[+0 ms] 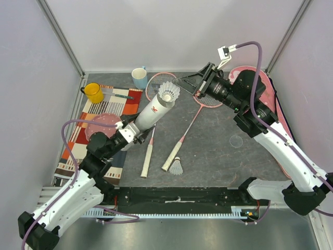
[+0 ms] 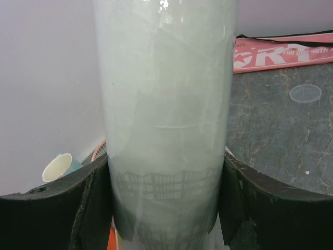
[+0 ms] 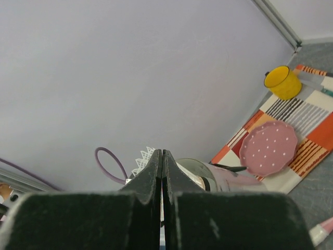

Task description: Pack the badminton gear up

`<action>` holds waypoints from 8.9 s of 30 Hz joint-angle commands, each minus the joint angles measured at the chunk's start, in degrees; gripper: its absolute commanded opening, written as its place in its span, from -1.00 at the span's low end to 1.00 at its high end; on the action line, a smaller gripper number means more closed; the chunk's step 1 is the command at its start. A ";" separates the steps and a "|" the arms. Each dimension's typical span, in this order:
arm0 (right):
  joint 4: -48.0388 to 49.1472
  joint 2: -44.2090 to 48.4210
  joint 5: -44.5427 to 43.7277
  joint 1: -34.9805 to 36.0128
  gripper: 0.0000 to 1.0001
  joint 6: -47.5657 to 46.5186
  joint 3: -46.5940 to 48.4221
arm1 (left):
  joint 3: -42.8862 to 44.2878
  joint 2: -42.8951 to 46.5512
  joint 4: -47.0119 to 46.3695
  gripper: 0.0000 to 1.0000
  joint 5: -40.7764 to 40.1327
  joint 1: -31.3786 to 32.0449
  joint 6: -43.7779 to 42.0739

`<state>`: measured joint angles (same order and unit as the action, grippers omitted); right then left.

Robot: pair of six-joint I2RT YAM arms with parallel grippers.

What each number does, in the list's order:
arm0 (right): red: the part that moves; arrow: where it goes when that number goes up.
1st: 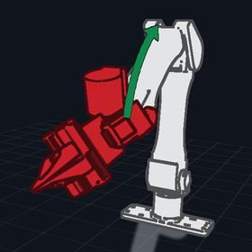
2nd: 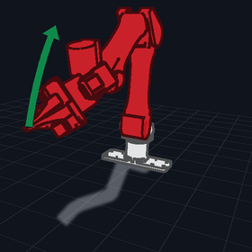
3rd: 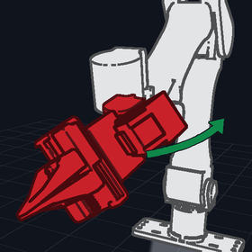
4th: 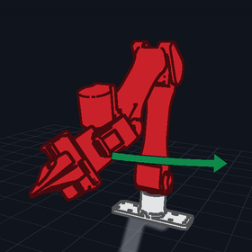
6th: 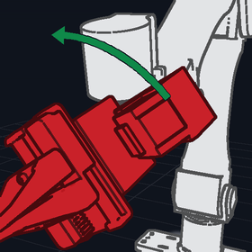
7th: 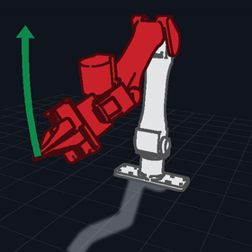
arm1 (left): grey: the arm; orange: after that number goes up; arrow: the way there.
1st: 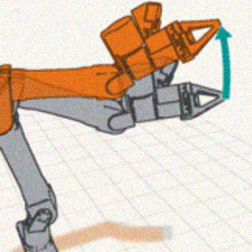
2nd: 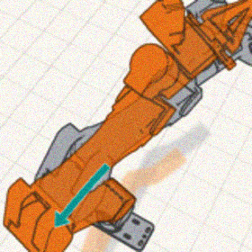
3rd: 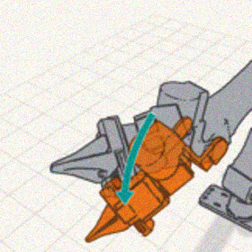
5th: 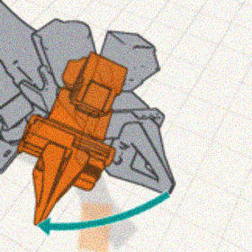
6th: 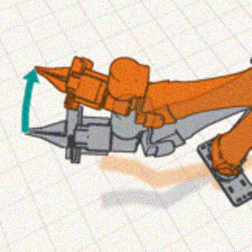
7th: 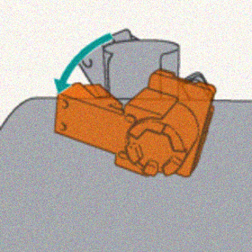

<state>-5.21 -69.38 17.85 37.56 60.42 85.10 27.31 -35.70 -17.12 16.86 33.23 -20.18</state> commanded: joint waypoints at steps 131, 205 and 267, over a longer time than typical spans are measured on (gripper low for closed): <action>-48.57 -4.17 24.69 -10.41 -1.00 -41.35 18.07 | 2.66 -1.91 0.78 -0.28 13.11 0.16 -1.79; -39.87 -10.59 3.69 6.91 -1.00 -41.53 19.04 | 3.89 -2.97 0.78 -0.31 7.31 0.25 -0.03; -20.98 -19.74 -28.04 -30.00 -0.33 -31.07 -37.37 | 3.80 -1.12 0.07 -0.32 7.57 0.69 1.11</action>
<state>-28.99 -88.99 -9.91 8.10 30.30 48.53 28.36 -37.43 -12.43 23.07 33.63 -20.18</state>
